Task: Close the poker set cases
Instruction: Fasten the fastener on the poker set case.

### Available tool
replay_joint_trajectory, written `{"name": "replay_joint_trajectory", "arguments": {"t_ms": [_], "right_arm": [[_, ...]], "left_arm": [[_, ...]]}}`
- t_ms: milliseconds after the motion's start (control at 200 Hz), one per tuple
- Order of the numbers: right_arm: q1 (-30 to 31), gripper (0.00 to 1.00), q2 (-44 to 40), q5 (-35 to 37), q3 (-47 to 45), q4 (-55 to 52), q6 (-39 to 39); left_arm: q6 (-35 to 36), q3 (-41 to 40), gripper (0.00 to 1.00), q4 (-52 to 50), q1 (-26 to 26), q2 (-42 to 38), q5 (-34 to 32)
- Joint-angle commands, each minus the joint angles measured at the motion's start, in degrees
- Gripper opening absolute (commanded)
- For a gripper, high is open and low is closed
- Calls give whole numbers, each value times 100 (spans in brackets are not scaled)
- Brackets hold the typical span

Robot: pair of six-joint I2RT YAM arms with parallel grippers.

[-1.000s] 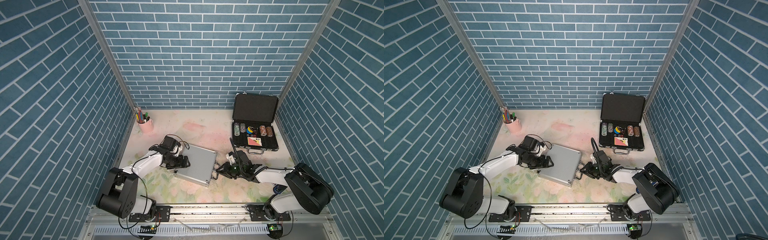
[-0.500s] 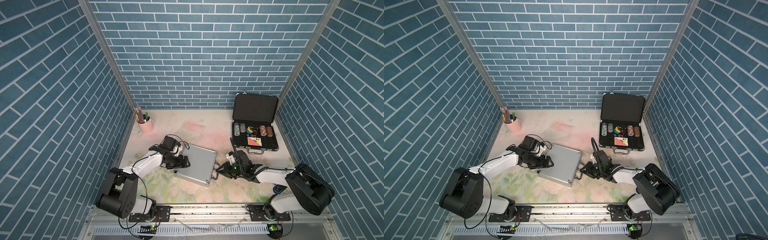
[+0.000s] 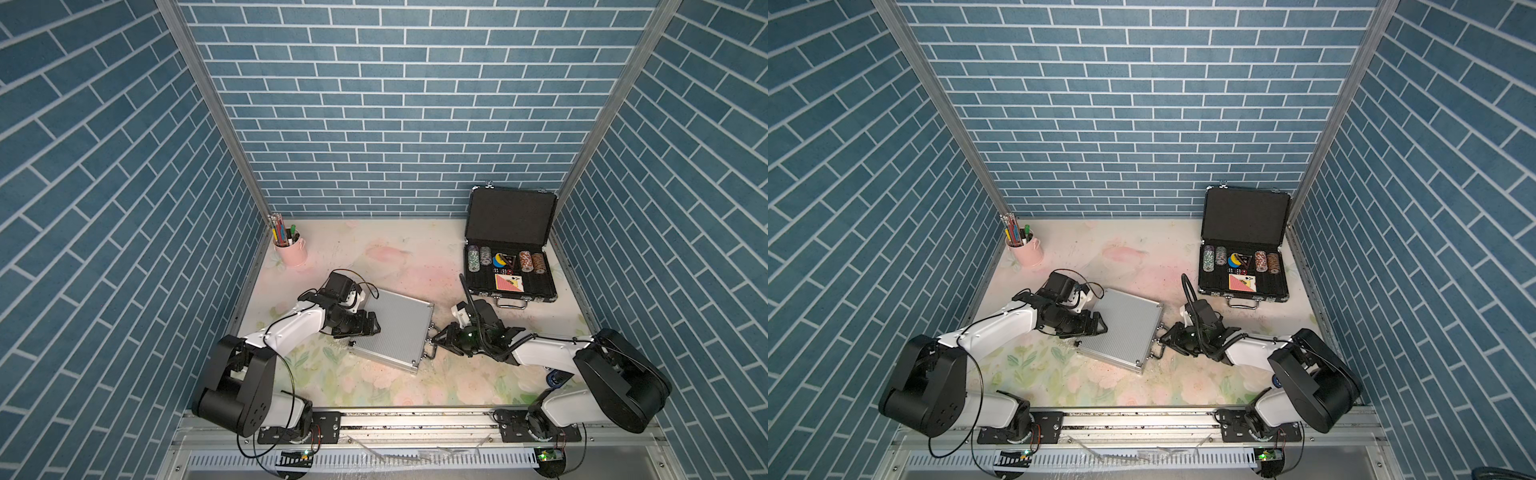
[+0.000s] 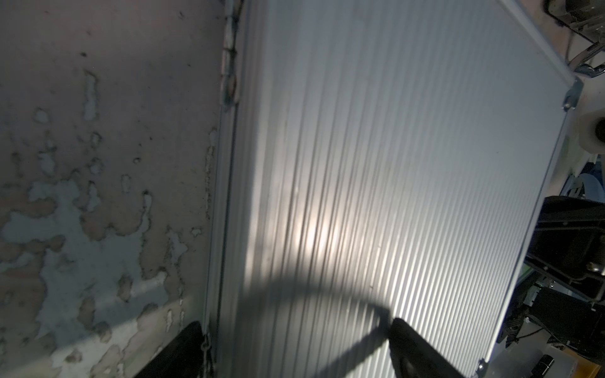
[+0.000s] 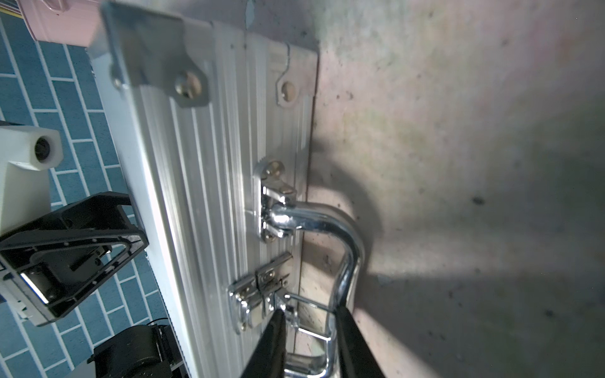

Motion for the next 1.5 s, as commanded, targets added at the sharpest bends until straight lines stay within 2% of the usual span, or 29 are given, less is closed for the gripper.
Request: {"name": "replay_joint_trajectory", "arguments": {"t_ms": [0,400,775,975,1180,1295,1385,1495], "right_arm": [[141,28,-104,-178,149,483,264],[196,28,-637,-178,281,421,451],[278,28,-307,-262,336,566,435],[267,28,-743,176,313,-374,154],[163,23,-858,402,322,-1158,-45],[119,20,-701,384,374,-1240,-125],[87,14,-551,358,428,-1259,-166],[82,13,-408,328,430,-1172,-179]], "left_arm": [[71,-117,89,-407,-129,143,-127],[62,-118,89,-412,-149,151,-150],[66,-117,89,-441,-163,144,-167],[73,-117,89,-449,-170,132,-192],[71,-99,89,-478,-164,108,-236],[72,-99,89,-488,-163,80,-264],[71,-113,89,-502,-166,58,-270],[58,-121,89,-495,-166,32,-268]]}}
